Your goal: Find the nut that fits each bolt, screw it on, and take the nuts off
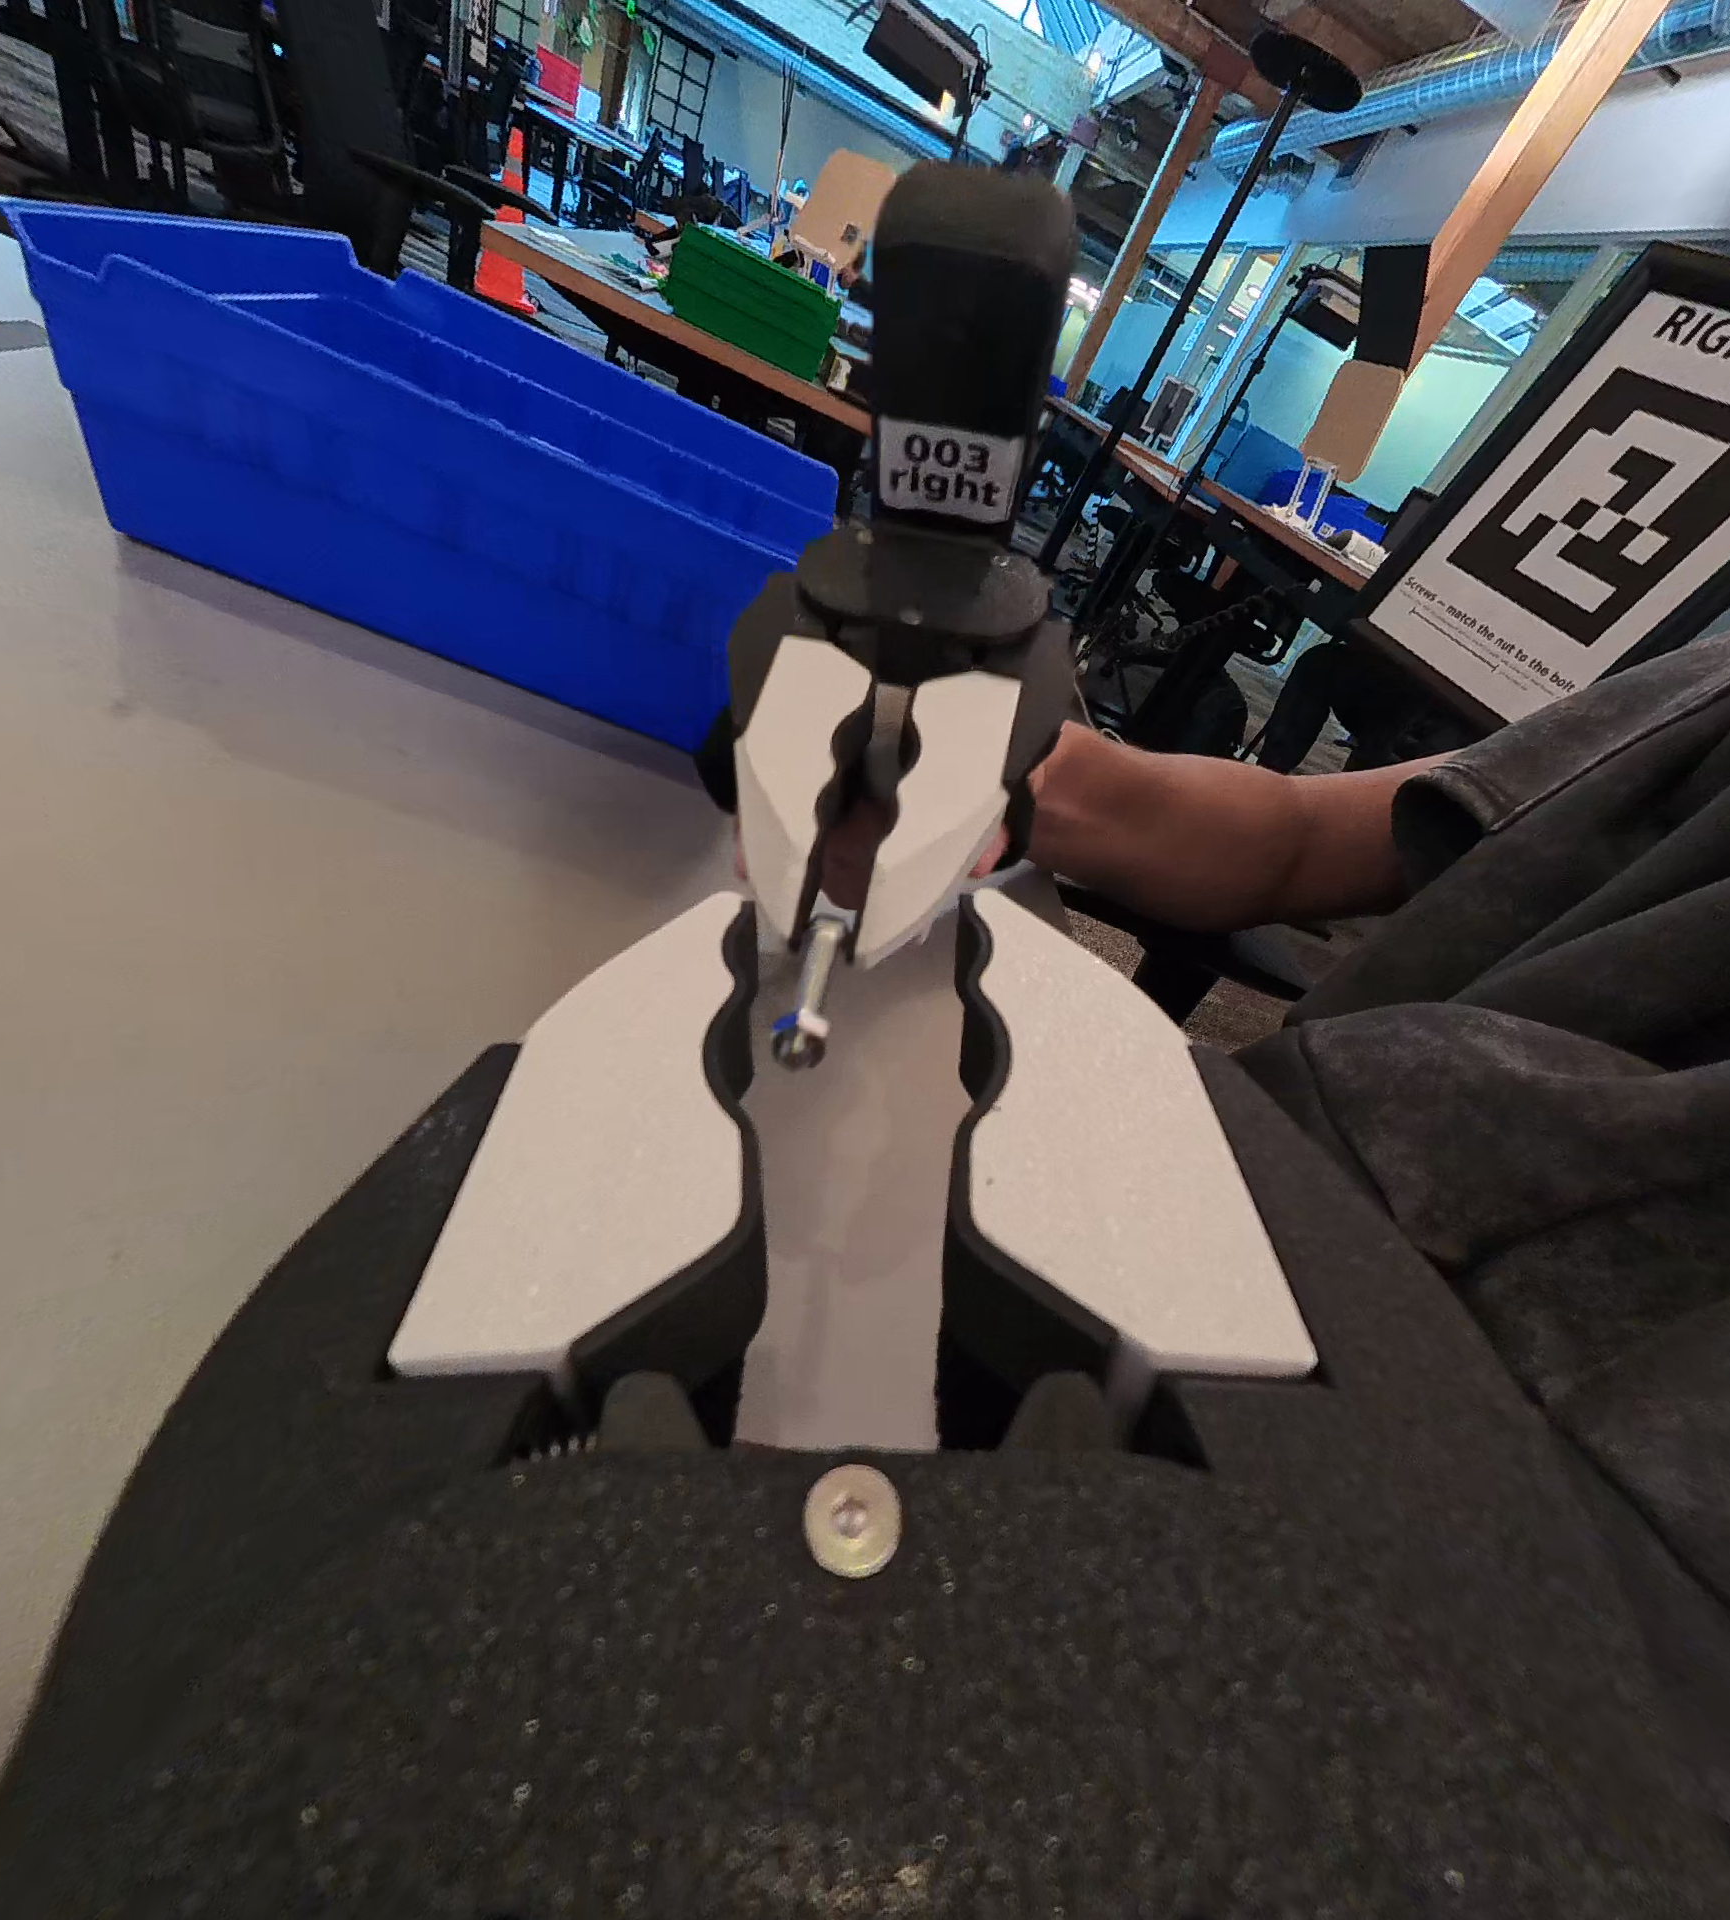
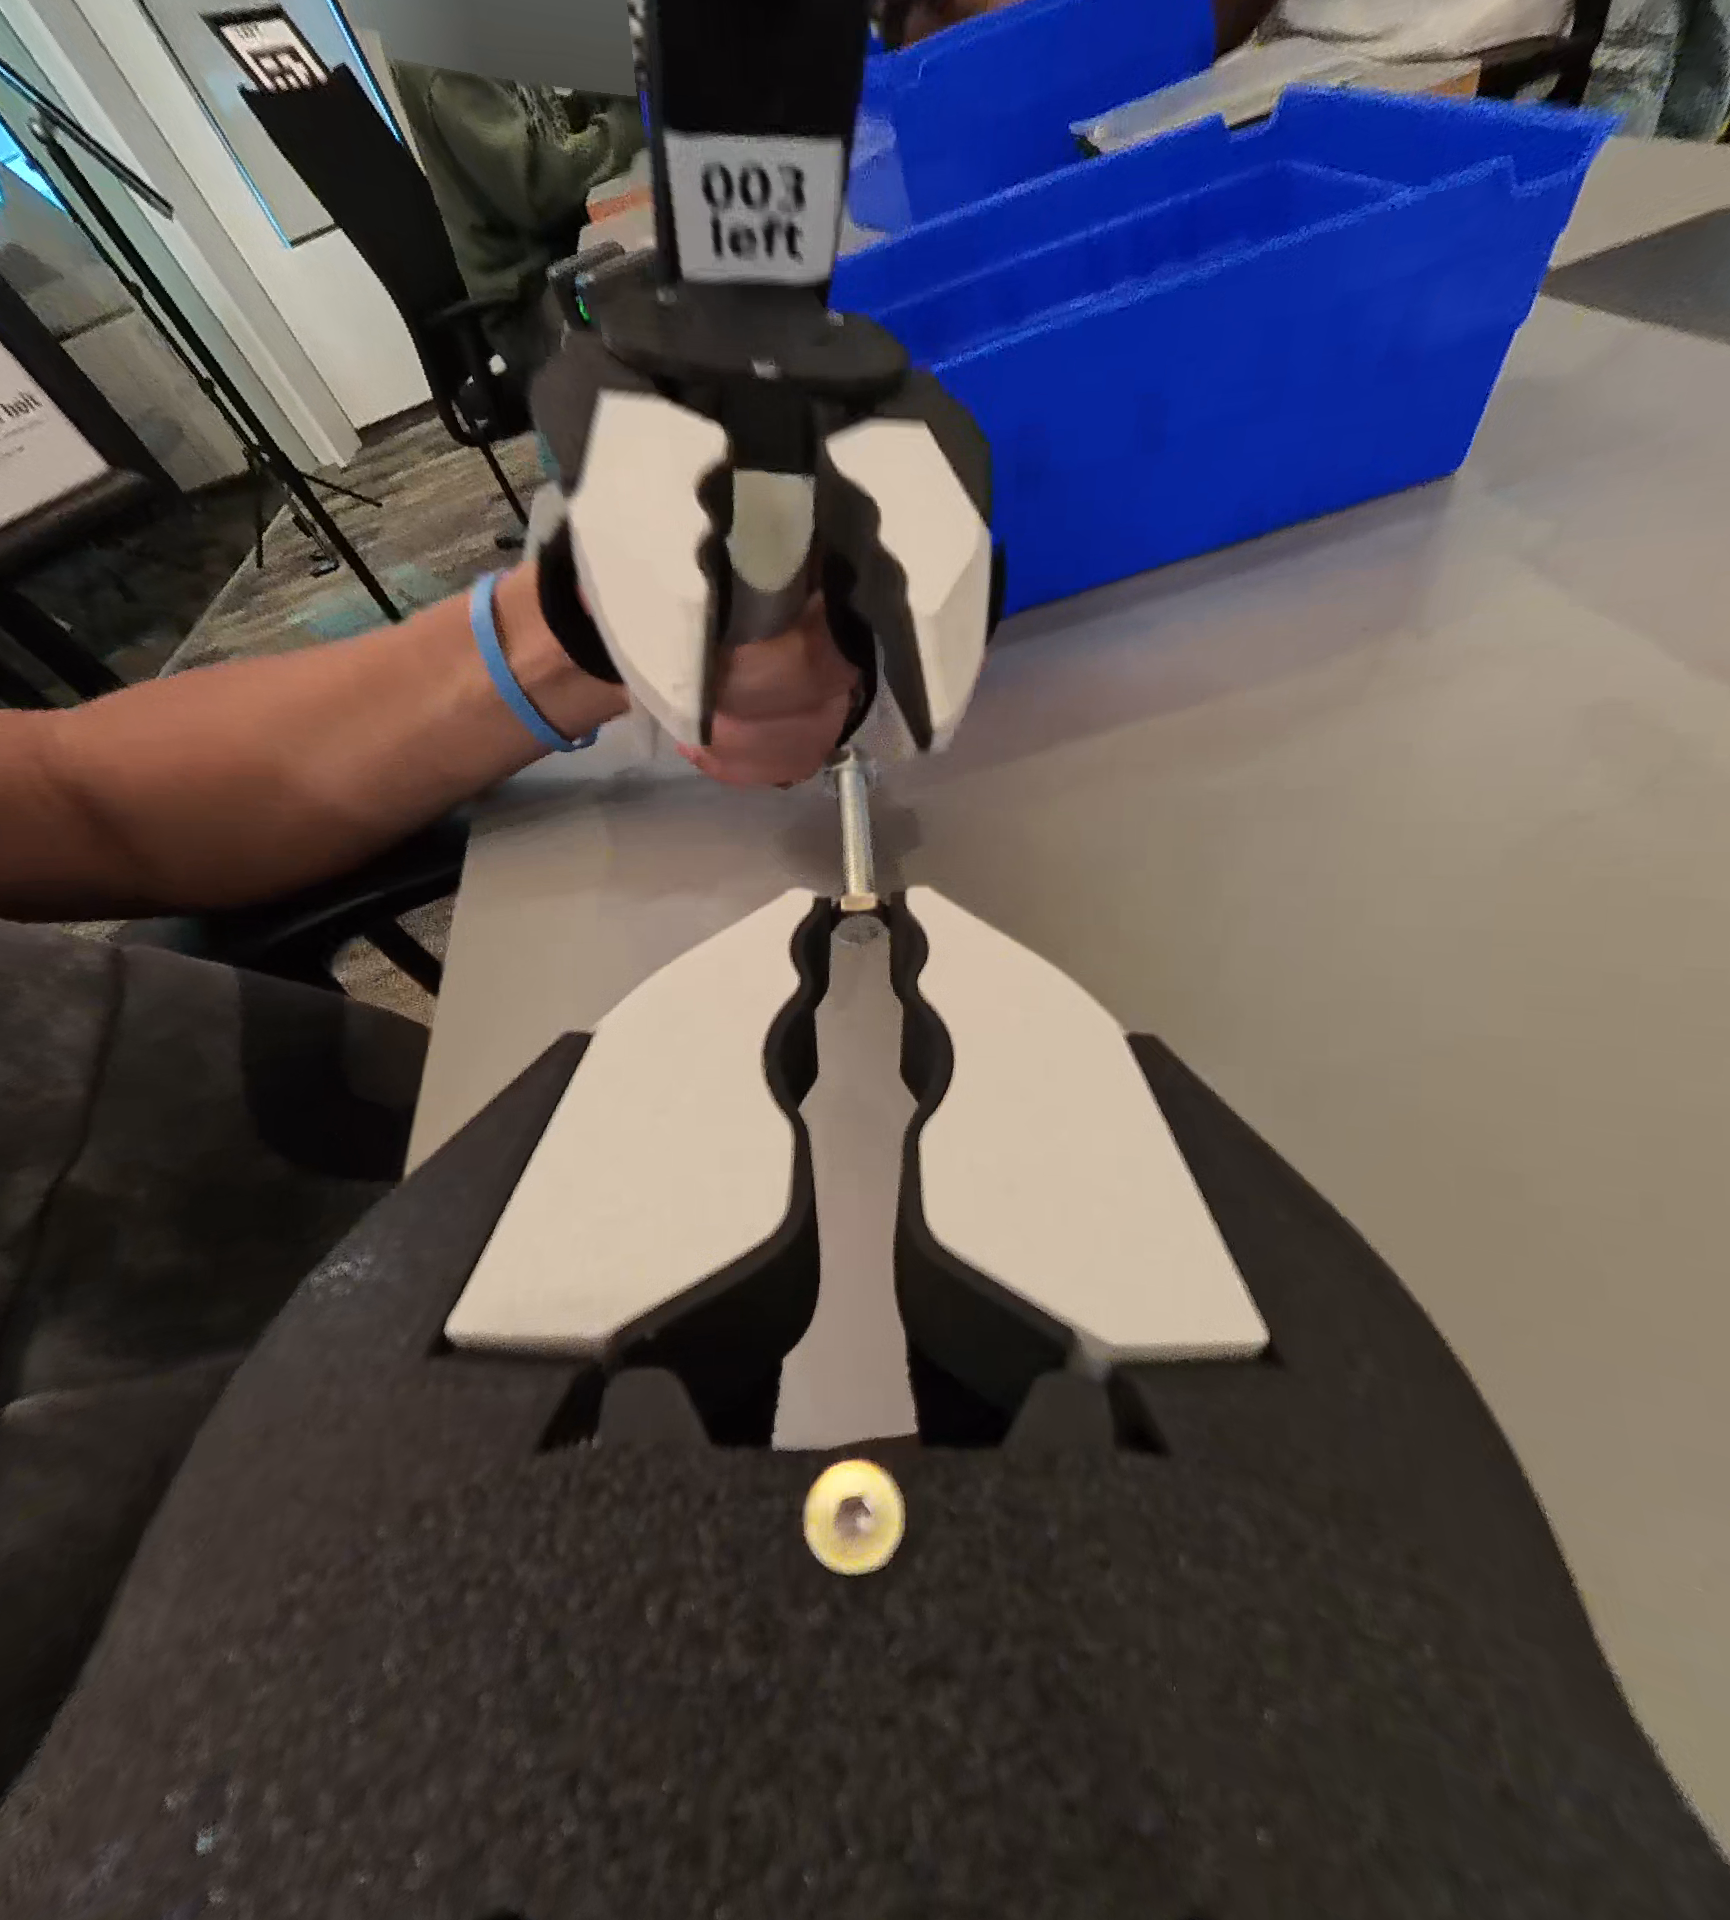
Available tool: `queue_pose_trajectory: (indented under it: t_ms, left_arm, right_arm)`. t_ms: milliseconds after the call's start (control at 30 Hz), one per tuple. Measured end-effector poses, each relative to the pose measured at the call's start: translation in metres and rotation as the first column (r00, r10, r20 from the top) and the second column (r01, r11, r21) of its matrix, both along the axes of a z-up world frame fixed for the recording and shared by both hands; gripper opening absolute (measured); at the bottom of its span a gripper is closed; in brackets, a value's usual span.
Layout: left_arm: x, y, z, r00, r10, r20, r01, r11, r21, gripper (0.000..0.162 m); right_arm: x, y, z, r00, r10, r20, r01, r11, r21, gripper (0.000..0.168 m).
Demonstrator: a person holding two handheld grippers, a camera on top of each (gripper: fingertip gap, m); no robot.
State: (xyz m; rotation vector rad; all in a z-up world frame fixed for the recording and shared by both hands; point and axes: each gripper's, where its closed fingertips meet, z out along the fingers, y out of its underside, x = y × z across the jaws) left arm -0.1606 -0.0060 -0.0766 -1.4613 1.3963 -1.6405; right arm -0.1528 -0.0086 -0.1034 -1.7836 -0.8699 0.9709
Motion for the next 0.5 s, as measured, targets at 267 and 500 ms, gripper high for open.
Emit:
queue_pose_trajectory:
  t_ms: [267,500]
  left_arm:
    - [0.001,-0.004,0.001,1.000,-0.020,0.004,0.020,1.000,0.001,0.038]
    - [0.000,-0.004,0.000,1.000,-0.019,0.001,0.019,1.000,-0.002,0.037]
  right_arm:
    - [0.003,0.003,0.002,1.000,-0.013,-0.024,0.013,1.000,-0.016,0.011]
    - [0.006,0.002,0.029,0.998,-0.025,-0.052,0.028,0.998,0.047,0.011]
